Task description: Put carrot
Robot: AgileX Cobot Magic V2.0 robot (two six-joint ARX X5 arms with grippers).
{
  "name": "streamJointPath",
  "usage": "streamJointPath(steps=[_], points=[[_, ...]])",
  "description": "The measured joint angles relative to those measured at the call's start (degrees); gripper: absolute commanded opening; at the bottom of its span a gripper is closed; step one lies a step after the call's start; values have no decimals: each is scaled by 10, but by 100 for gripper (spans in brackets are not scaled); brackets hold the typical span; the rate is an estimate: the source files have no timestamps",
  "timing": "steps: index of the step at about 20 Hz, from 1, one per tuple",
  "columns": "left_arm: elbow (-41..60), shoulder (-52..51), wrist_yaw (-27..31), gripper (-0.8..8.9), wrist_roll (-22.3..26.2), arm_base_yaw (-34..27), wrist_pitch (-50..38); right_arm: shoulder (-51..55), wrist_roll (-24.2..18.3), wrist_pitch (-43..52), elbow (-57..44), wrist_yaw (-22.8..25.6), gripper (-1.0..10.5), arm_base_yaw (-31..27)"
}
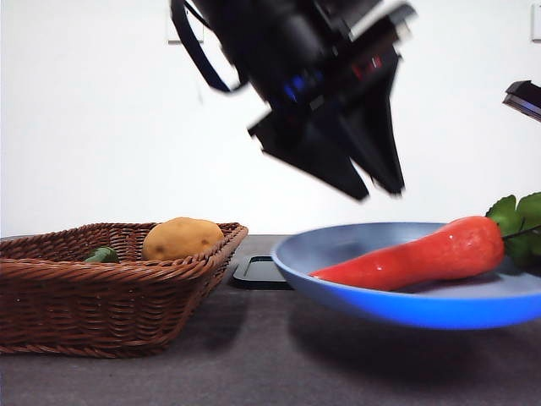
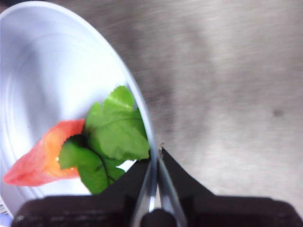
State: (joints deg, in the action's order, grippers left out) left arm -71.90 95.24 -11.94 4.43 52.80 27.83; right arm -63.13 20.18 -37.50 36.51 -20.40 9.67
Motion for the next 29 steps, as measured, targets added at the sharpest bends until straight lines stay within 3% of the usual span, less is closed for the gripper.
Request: streamJointPath(steps=[10,17,21,25,29], points=[[0,-168,0,210,0,0,69,-287,-42,19,277,1,3,-26],[0,-180,3,209,0,0,81,-490,-35,44,449,1,3,-26],[0,-180,26,209,0,0,80,-523,-25,45,466,-1,31,-30],[0,-180,50,205,0,0,76,-523,-27,53,467,-2,210,-34],[0,-180,97,205,0,0,45,-522,-31,46,467,-22,207,-35]])
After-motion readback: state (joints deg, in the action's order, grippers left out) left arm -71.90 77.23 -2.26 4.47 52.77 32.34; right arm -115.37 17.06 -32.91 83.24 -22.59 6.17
